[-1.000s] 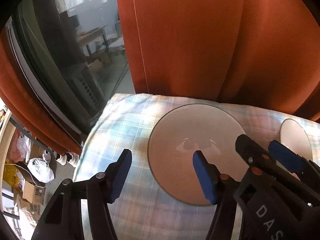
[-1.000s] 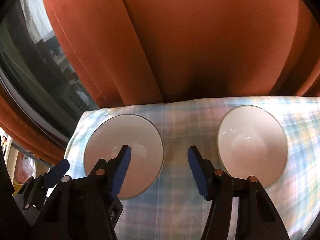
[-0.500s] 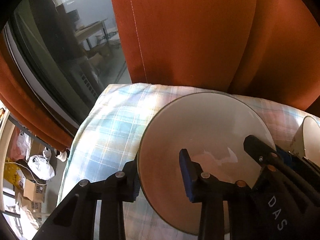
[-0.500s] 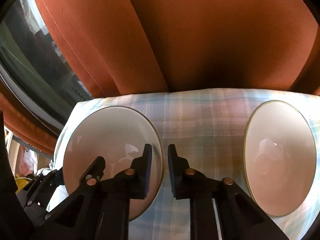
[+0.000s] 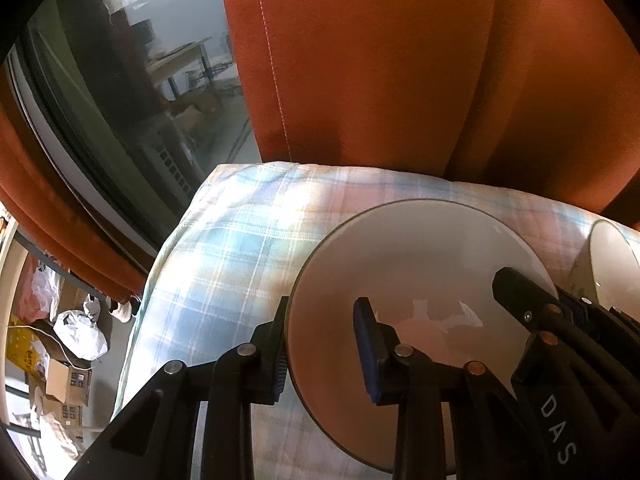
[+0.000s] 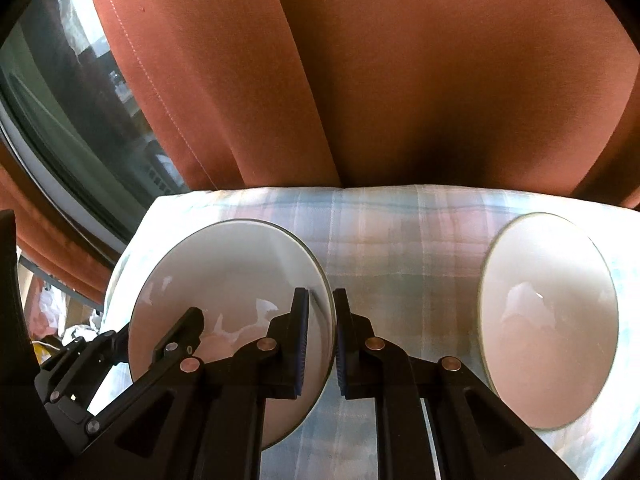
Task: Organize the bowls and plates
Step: 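Carry the second white bowl with the right tool toward the first bowl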
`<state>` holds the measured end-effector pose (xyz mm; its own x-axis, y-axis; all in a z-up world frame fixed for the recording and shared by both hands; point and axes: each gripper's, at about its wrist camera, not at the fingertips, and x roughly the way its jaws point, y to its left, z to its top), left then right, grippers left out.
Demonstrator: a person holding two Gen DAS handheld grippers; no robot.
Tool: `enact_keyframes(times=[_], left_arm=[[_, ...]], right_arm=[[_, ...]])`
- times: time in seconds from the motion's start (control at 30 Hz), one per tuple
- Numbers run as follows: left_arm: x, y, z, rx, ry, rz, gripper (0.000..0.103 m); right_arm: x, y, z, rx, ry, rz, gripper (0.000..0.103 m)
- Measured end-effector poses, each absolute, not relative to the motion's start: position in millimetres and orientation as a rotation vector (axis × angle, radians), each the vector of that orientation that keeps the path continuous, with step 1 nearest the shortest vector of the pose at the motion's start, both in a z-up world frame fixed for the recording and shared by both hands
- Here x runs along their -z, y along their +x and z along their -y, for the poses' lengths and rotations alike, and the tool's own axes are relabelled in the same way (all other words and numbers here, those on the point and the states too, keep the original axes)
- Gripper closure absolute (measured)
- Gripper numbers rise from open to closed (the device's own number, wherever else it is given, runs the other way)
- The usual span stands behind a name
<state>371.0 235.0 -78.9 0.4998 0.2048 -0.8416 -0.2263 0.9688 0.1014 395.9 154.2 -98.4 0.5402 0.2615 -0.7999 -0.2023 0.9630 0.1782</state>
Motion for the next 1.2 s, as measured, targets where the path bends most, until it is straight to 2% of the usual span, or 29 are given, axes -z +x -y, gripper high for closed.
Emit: enact_keyframes(times=[0.6, 1.2], left_arm=[[35, 302, -226, -0.217, -0.042, -0.983, 0.074], [-21, 221, -210, -0.18, -0.002, -0.872, 0.074]], right_arm=[[51, 321, -140, -0.235, 0.039, -0.936, 0.088], [-15, 215, -120, -0.216, 0.07, -0.818, 0.088]])
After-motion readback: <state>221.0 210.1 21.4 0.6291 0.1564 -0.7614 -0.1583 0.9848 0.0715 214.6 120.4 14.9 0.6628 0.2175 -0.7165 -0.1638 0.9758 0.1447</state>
